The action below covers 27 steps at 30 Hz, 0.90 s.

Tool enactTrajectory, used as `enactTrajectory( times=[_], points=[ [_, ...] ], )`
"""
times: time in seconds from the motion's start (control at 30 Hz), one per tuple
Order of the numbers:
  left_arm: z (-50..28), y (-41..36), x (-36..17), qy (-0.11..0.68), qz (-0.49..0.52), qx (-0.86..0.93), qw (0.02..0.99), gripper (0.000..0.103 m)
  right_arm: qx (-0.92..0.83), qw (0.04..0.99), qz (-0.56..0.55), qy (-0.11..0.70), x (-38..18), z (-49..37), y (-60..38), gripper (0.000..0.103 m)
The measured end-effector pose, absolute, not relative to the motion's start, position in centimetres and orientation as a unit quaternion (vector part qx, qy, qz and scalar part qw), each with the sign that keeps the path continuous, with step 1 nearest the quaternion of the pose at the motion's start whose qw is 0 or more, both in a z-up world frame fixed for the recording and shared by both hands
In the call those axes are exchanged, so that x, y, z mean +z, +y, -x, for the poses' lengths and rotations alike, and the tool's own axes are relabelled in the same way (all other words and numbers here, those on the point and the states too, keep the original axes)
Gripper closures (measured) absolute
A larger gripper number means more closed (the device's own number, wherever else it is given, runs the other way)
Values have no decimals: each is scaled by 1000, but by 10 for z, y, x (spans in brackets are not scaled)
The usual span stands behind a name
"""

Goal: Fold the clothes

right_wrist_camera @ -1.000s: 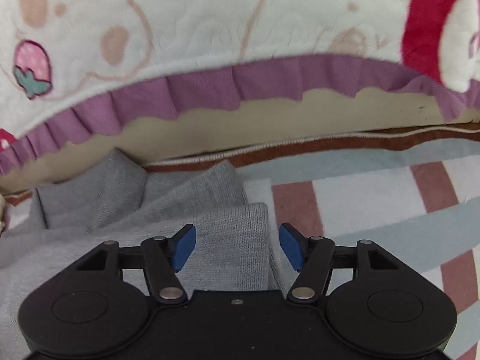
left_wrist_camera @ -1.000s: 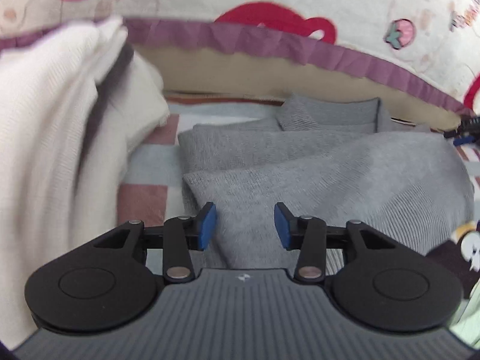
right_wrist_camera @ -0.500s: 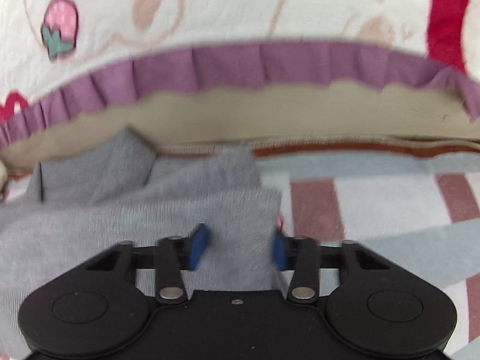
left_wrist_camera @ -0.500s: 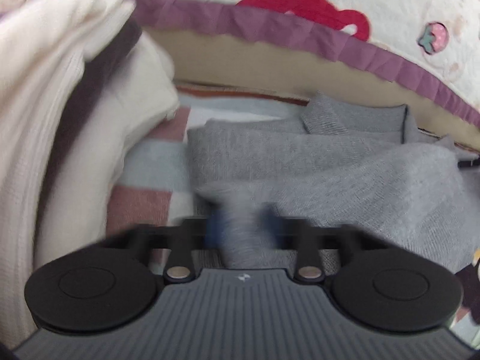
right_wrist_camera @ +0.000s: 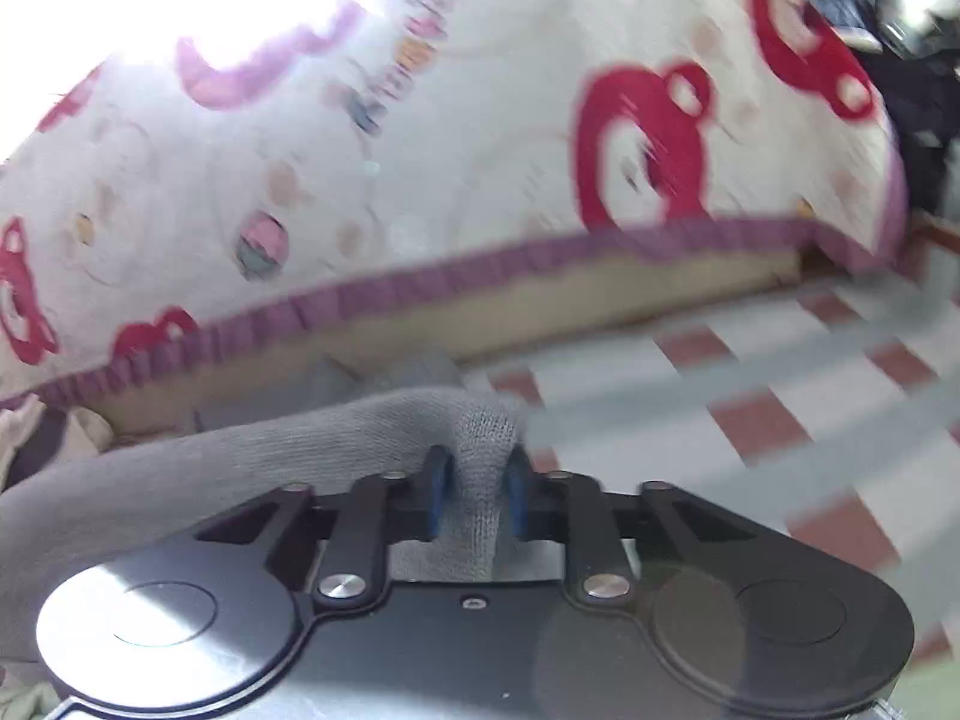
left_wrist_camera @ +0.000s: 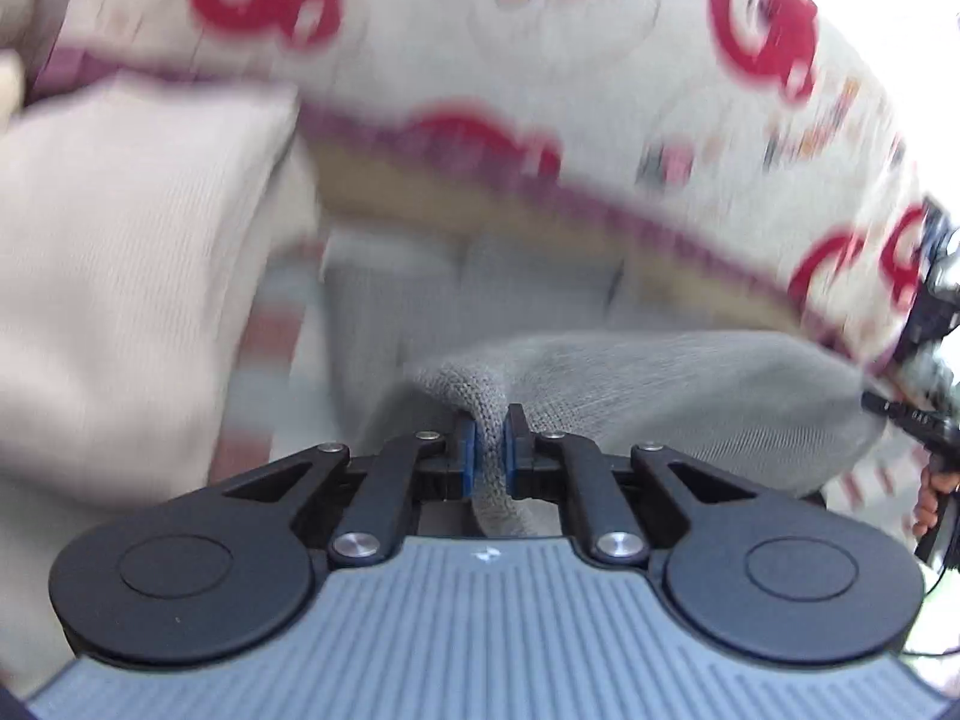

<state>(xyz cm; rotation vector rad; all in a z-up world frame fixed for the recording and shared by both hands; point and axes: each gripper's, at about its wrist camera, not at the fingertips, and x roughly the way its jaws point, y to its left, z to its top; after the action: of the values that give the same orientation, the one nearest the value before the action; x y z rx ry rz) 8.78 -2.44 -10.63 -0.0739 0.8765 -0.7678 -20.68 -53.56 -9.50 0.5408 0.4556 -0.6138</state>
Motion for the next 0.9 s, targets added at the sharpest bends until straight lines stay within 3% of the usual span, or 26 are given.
enactTrajectory(
  times=[0.03, 0.13, 0.3, 0.5, 0.8, 0.9],
  points=[
    [-81, -21, -116, 449, 26, -346, 823, 92, -314, 870, -299, 236, -108, 220, -538, 50],
    [-69, -5, -134, 524, 69, -312, 789, 92, -362, 790, -408, 281, -146, 259, -544, 50],
    [-68, 11, -133, 556, 172, -312, 751, 62, -356, 738, -515, 254, -149, 280, -553, 48],
    [-58, 7, -172, 624, 284, -276, 674, 61, -286, 694, -603, 270, -148, 249, -546, 45],
    [-62, -40, -192, 596, 237, -204, 740, 55, -272, 699, -578, 321, -171, 206, -542, 42],
    [-68, -50, -196, 592, 243, -185, 746, 47, -279, 705, -568, 322, -175, 196, -544, 34]
  ],
)
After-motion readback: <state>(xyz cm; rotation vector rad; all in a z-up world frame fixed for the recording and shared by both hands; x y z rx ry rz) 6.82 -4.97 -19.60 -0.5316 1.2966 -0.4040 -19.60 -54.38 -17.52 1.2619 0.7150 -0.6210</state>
